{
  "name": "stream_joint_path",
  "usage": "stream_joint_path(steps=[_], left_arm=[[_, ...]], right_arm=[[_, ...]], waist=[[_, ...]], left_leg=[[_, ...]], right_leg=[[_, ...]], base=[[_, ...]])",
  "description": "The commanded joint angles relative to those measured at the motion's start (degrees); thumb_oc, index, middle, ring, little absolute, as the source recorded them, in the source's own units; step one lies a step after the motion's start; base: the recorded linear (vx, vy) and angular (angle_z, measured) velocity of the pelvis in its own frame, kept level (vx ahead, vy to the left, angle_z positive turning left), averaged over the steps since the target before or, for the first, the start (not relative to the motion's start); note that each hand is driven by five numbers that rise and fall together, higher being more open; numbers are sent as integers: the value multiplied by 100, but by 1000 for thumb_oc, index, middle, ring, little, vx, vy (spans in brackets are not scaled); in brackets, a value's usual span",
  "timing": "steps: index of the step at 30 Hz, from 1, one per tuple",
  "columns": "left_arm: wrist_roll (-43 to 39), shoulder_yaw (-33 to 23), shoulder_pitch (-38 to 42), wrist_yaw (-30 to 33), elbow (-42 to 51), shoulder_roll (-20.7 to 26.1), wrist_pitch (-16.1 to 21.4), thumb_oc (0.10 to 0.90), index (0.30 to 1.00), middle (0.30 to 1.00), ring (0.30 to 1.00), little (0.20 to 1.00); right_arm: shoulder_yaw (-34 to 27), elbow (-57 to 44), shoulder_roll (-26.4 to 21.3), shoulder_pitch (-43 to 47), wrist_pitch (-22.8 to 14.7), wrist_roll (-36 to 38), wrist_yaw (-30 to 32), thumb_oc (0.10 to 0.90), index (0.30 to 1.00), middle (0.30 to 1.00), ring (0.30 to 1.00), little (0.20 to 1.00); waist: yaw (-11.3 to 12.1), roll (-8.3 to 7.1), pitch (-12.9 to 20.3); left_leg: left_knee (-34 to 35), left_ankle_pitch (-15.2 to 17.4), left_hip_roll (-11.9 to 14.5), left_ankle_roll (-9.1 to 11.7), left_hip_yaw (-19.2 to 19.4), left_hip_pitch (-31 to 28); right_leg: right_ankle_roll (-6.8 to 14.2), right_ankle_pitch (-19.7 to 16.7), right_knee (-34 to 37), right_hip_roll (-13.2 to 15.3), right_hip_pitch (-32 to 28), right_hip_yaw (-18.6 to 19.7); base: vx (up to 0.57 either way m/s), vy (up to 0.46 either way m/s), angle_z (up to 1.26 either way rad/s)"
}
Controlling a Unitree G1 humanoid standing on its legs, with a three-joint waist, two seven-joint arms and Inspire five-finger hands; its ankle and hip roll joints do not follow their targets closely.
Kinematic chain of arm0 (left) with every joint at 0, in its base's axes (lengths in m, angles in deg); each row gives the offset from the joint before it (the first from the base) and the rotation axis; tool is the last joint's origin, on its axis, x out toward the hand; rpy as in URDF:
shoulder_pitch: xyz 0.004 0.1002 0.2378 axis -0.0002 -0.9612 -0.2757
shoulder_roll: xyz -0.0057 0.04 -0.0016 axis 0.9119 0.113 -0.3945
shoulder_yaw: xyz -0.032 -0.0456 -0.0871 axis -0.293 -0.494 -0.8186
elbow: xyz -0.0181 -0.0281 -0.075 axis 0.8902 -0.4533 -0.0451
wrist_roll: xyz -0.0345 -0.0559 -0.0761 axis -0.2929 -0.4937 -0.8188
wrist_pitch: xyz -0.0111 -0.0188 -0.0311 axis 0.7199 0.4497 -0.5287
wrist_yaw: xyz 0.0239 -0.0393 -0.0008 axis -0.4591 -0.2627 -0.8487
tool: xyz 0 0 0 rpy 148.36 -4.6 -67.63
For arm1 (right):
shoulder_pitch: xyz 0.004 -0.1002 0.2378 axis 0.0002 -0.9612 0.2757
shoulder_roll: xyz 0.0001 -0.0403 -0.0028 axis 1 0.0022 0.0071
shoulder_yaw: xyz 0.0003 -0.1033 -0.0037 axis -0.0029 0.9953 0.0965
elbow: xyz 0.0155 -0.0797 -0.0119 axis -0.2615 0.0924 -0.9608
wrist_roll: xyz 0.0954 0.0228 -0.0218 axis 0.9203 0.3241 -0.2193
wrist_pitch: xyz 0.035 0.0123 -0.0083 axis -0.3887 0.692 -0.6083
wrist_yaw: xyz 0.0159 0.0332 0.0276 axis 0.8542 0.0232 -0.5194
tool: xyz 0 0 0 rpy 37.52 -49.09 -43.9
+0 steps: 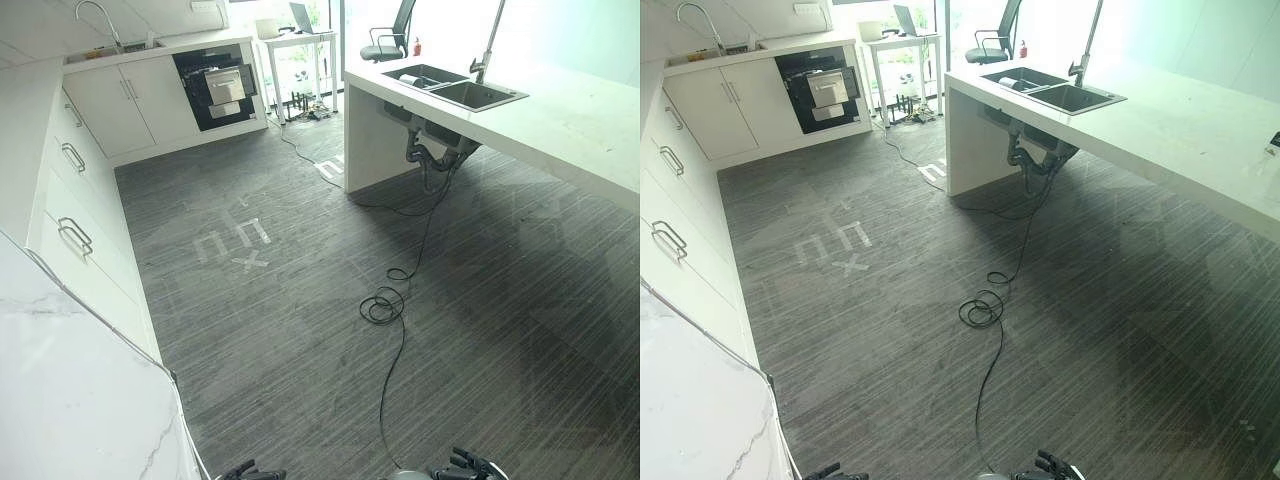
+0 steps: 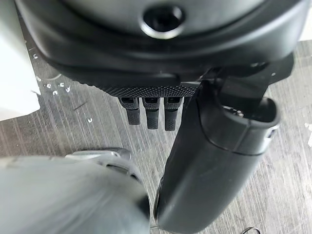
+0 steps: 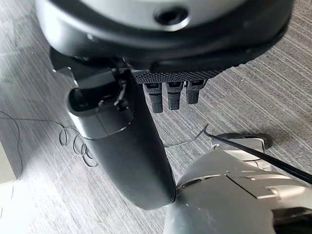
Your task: Place the dishes in the dishwasher.
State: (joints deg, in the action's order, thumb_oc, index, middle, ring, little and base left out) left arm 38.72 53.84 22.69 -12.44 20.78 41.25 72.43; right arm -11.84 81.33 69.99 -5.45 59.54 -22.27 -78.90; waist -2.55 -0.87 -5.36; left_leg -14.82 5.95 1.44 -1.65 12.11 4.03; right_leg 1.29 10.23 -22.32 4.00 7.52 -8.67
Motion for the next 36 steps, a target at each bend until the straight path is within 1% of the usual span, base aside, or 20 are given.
stream_joint_path(steps=[1, 3, 7, 9, 11, 21, 30, 32, 34, 36], left_arm=[[241, 68, 141, -133, 226, 219, 267, 800, 900, 900, 900, 900], [158, 68, 128, -180, 283, 182, 315, 800, 900, 900, 900, 900], [-10, 40, 122, -257, 326, 169, 312, 800, 900, 900, 900, 900], [-16, 22, 125, -299, 364, 142, 320, 800, 900, 900, 900, 900], [-90, 21, 131, -322, 388, 118, 337, 800, 900, 900, 900, 900], [-175, 56, 76, -337, 390, 56, 469, 800, 900, 900, 900, 900], [-380, -46, 54, -280, 360, 77, 528, 800, 900, 900, 900, 900], [-463, -100, 58, -240, 395, 79, 570, 800, 900, 900, 900, 900], [-717, -198, 52, -192, 521, 71, 645, 800, 900, 900, 900, 900], [-1104, -342, 55, -186, 813, 49, 725, 800, 900, 900, 900, 900]], right_arm=[[180, -8, -197, 321, -67, -2, -161, 800, 900, 900, 900, 900], [218, -26, -172, 333, -12, -10, -231, 800, 900, 900, 900, 900], [210, 40, -160, 344, -28, 9, -276, 800, 900, 900, 900, 900], [158, 26, -141, 347, 37, 377, -312, 800, 900, 900, 900, 900], [87, -43, -126, 354, 89, 499, -323, 800, 900, 900, 900, 900], [75, -56, -59, 353, -5, 562, -383, 800, 900, 900, 900, 900], [114, -92, -45, 328, -92, 677, -401, 800, 900, 900, 900, 900], [73, -121, -59, 339, -141, 828, -395, 800, 900, 900, 900, 900], [88, -307, -102, 354, -177, 775, -368, 800, 900, 900, 900, 900], [145, -791, -198, 365, -134, 763, -332, 800, 900, 900, 900, 900]], waist=[[17, 35, -13], [34, 27, -6], [53, 34, 1], [61, 30, 10], [49, 35, 17], [48, 28, 60], [13, 25, 58], [-8, 40, 33], [-19, 47, -19], [21, 18, -141]], left_leg=[[-237, 1011, 62, 218, 100, -77], [-237, 1006, 60, 223, 87, -72], [-237, 1008, 56, 226, 74, -73], [-237, 1008, 62, 231, 72, -82], [-237, 1013, 68, 235, 79, -92], [-237, 1009, 91, 257, 81, -117], [-237, 994, 152, 292, 96, -155], [-237, 977, 192, 323, 79, -192], [-237, 979, 188, 353, 41, -262], [-237, 774, 134, 425, 42, -377]], right_leg=[[503, 153, 513, 101, -320, -358], [496, 157, 513, 99, -323, -368], [494, 167, 513, 102, -334, -387], [486, 173, 513, 103, -349, -400], [481, 179, 513, 96, -357, -398], [443, 221, 513, 56, -394, -428], [382, 271, 513, -18, -428, -439], [318, 306, 513, -89, -455, -429], [264, 322, 513, -156, -479, -389], [180, 321, 513, -171, -506, -348]], base=[[0, 0, 0], [-6, -8, 2], [-2, -11, 6], [0, 0, 0], [0, 0, 0], [-1, -16, 0], [0, -72, -1], [20, -174, -3], [34, -185, -2], [48, -213, -11]])
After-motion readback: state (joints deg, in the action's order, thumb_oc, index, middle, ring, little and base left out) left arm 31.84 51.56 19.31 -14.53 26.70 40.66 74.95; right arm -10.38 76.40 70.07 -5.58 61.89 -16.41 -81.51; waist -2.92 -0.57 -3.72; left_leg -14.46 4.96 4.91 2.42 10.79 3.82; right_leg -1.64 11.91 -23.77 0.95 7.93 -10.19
